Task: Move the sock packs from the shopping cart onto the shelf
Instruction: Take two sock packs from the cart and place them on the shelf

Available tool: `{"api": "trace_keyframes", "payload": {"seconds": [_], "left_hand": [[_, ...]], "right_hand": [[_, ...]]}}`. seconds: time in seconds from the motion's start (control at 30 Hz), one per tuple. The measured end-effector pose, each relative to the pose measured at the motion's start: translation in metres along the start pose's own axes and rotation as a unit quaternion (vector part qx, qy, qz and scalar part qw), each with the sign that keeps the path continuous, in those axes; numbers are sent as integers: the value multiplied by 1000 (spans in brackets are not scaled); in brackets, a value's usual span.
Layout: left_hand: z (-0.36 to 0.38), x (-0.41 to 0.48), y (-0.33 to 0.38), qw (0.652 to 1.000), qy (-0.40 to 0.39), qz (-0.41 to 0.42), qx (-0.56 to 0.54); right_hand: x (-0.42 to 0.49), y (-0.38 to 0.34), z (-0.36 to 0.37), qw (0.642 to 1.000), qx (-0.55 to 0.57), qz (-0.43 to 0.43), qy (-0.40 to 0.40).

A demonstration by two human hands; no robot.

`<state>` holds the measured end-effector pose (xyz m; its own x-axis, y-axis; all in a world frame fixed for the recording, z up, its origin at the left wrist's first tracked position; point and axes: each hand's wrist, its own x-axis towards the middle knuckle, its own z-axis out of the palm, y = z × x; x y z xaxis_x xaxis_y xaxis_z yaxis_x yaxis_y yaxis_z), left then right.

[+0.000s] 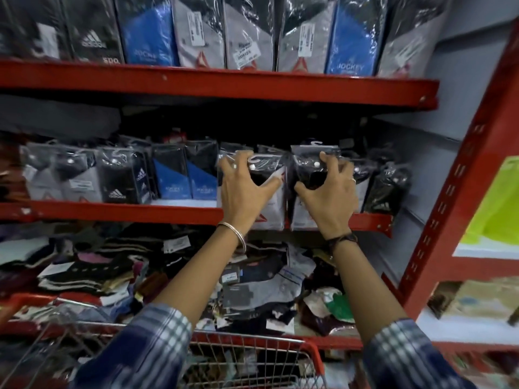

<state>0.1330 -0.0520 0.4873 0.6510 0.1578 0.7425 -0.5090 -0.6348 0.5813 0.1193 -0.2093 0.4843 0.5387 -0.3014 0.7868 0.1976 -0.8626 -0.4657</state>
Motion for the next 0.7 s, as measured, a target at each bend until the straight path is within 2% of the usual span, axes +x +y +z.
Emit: {"api": "trace_keyframes", "payload": {"seconds": [0.3,0.47,0.6,0.7], "left_hand": [[41,12,-8,994,61,93,-23],[68,7,-26,992,73,104,-27],[89,8,-33,994,48,93,-24],[107,6,-41,996,10,71,48]], "right_hand": [[30,13,34,998,45,4,50],[27,33,55,995,66,17,67],[23,49,68,996,62,22,54],[15,60,80,999,30,-6,17]]}}
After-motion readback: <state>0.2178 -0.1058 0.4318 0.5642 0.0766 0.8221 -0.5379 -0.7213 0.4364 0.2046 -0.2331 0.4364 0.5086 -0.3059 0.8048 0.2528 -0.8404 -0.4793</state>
